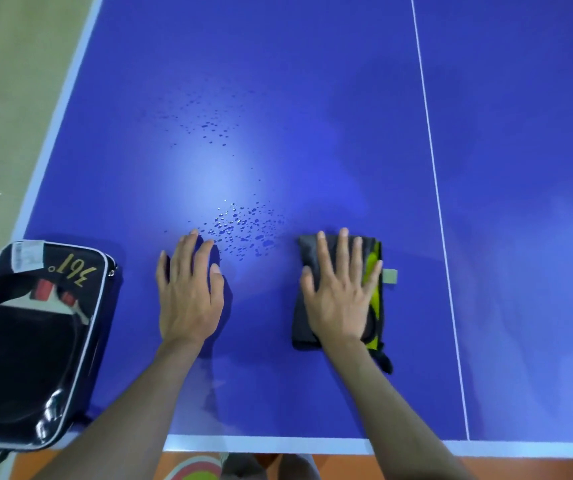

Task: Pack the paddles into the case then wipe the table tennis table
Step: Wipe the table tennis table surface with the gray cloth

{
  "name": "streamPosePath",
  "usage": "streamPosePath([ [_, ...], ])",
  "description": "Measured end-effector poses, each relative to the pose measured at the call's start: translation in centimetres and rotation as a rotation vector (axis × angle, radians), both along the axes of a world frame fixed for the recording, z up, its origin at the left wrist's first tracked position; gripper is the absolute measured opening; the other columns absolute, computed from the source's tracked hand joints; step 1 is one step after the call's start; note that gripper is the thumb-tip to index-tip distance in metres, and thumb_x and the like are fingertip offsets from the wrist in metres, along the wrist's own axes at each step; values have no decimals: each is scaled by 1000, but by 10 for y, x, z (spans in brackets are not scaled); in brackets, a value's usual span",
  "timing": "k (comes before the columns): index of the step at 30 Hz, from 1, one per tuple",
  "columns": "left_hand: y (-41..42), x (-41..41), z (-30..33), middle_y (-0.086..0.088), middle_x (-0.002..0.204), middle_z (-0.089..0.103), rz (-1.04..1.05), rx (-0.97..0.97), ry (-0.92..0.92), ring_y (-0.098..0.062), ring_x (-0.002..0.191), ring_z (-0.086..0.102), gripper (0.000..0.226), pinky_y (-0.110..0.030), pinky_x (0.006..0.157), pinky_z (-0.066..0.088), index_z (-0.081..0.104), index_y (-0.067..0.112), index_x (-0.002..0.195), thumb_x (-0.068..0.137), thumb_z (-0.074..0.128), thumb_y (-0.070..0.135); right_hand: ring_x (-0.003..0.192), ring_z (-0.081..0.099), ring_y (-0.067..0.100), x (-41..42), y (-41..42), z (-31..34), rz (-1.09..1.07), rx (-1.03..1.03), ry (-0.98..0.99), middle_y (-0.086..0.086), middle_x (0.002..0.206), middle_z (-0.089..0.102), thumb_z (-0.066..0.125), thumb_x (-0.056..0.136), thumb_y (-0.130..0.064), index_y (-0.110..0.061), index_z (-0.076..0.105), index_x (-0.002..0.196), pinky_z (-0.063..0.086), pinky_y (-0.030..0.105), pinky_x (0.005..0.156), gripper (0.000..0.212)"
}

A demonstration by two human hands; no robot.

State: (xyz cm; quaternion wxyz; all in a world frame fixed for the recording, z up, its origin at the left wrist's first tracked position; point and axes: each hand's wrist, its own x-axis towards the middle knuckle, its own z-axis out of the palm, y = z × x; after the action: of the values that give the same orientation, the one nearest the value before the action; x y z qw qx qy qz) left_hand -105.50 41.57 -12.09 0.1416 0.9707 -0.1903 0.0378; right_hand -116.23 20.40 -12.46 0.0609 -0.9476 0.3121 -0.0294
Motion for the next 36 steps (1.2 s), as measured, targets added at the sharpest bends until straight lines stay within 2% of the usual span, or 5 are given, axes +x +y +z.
streamPosePath([
  [6, 0, 2, -4, -10, 162, 39, 24, -15, -19, -27, 152, 33, 47, -55, 125, 20, 49, 9, 144, 104, 29, 21, 161, 0, 25, 54, 103, -1, 264, 95, 2, 3, 174, 6, 23, 108, -51, -32, 17, 165, 7, 66, 123, 60],
  [12, -2, 1, -1, -9, 162, 39, 33, -62, 5, -25, 152, 32, 46, -52, 127, 18, 48, 9, 145, 106, 28, 21, 160, 9, 22, 52, 78, 2, 355, 89, -45, -1, 173, 16, 29, 110, -48, -32, 27, 163, 13, 62, 124, 55],
  [25, -3, 1, 2, -8, 162, 38, 31, -50, 59, -24, 153, 30, 48, -53, 127, 16, 48, 9, 146, 107, 27, 27, 158, 19, 24, -10, -166, 5, -83, 36, -32, -4, 172, 21, 33, 102, -57, -42, 26, 162, 15, 57, 126, 61],
  [31, -1, 1, 2, -8, 163, 36, 12, -4, 53, -25, 154, 29, 50, -56, 126, 17, 48, 10, 148, 107, 28, 29, 160, 7, 23, 18, -135, 0, -202, 79, -4, -2, 174, 10, 23, 104, -55, -36, 18, 165, 7, 64, 125, 63],
  [36, 0, 2, 2, -9, 164, 36, -4, 2, 55, -26, 154, 28, 53, -56, 126, 17, 47, 9, 150, 104, 26, 26, 159, 14, 26, 83, -51, -2, -25, 29, -32, 1, 172, 18, 24, 105, -53, -30, 26, 164, 10, 67, 123, 63],
])
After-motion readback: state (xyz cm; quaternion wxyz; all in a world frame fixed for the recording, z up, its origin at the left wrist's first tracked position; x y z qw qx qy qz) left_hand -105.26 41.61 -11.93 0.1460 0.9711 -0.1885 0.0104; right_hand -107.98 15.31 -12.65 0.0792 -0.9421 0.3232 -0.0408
